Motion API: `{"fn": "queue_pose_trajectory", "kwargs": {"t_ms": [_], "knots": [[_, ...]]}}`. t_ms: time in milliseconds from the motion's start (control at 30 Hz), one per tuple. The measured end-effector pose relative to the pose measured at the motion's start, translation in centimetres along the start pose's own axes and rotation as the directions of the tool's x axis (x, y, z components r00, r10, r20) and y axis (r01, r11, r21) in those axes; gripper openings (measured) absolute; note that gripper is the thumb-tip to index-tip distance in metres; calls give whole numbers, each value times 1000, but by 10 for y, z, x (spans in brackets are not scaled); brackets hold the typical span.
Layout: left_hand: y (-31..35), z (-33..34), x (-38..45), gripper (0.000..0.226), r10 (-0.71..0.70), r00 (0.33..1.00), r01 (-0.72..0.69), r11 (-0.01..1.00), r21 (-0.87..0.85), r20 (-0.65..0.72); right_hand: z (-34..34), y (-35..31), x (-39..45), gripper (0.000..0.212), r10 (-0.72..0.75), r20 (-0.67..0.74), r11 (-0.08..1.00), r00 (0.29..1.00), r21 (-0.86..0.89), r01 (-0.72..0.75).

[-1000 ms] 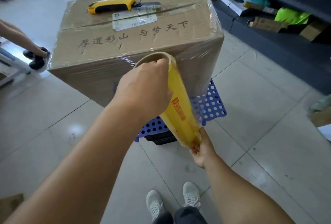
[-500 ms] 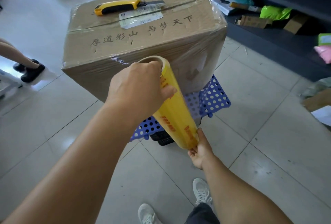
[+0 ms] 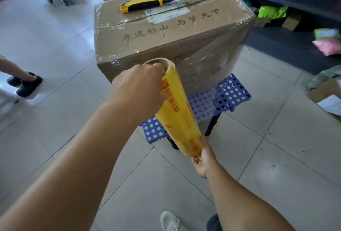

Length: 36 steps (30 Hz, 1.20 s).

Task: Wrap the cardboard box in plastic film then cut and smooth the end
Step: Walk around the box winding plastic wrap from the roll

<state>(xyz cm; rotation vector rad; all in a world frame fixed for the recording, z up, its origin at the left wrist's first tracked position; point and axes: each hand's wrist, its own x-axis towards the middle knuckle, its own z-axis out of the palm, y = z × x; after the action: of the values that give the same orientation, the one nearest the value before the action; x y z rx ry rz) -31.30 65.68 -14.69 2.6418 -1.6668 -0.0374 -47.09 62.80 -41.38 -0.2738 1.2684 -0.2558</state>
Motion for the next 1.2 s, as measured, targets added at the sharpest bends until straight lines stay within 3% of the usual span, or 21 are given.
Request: {"fn": "queue_pose_trajectory", "kwargs": {"t_ms": [100, 400, 700, 967, 1200], "knots": [[-15, -2, -7, 18, -1, 1000, 1, 999, 39, -1, 12, 12, -3, 44, -5, 11, 1000, 1000, 15, 5], [-49, -8, -25, 20, -13, 999, 16, 998, 62, -53, 50, 45, -4, 64, 17, 32, 999, 999, 31, -18], [-78, -16, -29, 20, -26, 995, 30, 999, 38, -96, 97, 56, -1, 58, 32, 83, 995, 996, 93, -40], [-96, -8, -22, 26, 128, 980, -133, 991, -21, -150, 138, 54, 21, 71, 29, 111, 973, 993, 226, -53], [-104, 5, -17, 29, 179, 968, -192, 980, -56, -174, 153, 45, 31, 70, 37, 72, 981, 997, 189, -50]]}}
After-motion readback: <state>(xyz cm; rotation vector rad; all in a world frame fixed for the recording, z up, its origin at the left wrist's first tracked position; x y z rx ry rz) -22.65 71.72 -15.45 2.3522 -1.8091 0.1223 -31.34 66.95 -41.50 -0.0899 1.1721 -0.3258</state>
